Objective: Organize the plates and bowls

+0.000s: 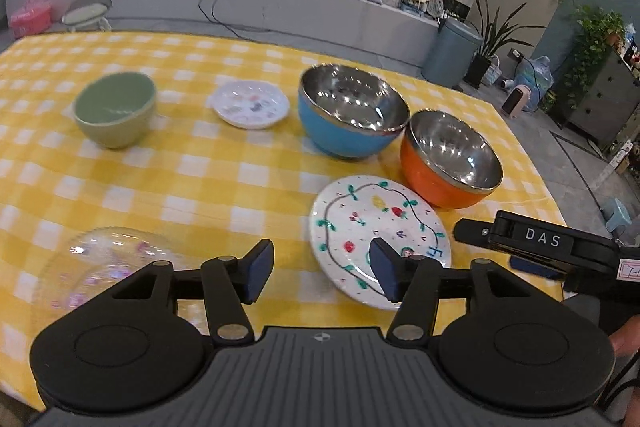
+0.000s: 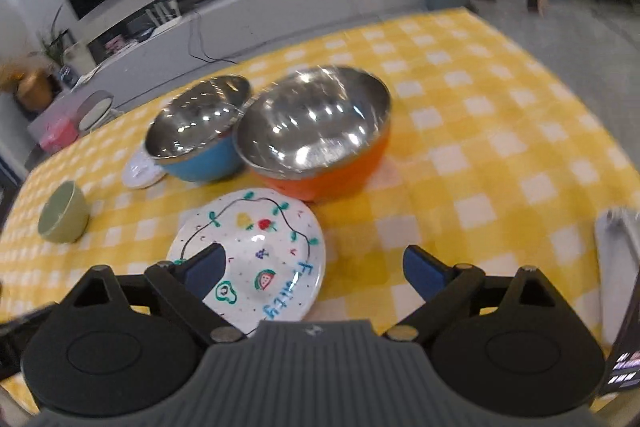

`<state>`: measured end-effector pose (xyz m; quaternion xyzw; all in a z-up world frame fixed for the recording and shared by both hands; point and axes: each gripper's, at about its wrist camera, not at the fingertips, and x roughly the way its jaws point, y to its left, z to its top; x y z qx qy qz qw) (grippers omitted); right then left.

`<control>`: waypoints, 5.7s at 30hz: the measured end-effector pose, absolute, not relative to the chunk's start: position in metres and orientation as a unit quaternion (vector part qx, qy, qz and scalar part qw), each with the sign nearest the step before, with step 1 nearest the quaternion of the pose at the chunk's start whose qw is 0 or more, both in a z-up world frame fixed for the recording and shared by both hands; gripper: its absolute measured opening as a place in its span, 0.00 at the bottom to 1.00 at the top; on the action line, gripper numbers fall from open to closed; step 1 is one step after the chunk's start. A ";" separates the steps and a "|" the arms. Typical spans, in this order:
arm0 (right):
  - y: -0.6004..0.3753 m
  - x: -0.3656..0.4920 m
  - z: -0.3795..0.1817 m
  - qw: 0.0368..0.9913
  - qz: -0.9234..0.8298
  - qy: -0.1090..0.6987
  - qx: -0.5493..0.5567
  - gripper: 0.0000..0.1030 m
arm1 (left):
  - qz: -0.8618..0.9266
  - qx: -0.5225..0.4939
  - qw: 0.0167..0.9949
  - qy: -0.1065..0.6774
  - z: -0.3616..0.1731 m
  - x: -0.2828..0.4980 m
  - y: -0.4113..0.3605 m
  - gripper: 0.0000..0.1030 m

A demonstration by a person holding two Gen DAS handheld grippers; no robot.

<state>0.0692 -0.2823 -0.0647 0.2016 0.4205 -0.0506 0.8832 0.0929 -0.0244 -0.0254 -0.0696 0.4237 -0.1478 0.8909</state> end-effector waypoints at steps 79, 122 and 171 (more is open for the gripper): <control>-0.270 0.079 -0.099 0.824 0.038 0.470 0.314 0.09 | -0.116 -0.110 0.892 0.422 -0.043 0.093 0.004 0.13; -0.110 0.080 -0.105 0.826 0.190 0.479 0.228 0.09 | 0.046 -0.144 0.881 0.448 -0.048 0.051 0.142 0.14; -0.113 0.066 -0.084 0.897 0.141 0.397 0.135 0.48 | -0.001 -0.062 0.913 0.403 -0.009 0.062 0.088 0.21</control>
